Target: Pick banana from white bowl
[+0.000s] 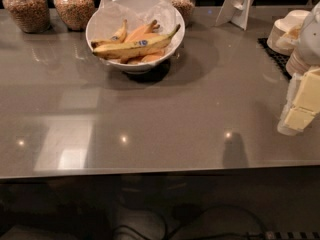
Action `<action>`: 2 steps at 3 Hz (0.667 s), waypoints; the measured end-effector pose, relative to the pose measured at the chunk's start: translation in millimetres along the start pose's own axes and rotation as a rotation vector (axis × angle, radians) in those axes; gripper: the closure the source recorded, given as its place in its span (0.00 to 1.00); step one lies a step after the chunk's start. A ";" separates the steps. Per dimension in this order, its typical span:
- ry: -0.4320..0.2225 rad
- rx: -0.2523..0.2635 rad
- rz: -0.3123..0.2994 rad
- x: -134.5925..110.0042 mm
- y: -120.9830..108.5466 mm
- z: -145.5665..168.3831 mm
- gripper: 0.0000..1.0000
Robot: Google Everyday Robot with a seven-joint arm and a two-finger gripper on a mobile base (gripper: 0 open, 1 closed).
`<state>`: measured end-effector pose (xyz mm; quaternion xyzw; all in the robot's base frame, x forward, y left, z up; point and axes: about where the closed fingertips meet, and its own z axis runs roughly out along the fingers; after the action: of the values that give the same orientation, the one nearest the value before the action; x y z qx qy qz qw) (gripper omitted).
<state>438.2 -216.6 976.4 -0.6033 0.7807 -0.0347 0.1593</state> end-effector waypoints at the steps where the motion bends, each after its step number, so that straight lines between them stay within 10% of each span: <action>1: 0.000 0.000 0.000 0.0 0.0 0.0 0.00; 2: -0.054 0.052 -0.030 -11.4 -6.1 -2.1 0.00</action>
Offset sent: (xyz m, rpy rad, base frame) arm 0.0206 0.0234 0.0125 0.0837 -0.1724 0.0852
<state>445.8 -207.7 982.2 -0.6112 0.7659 -0.0412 0.1953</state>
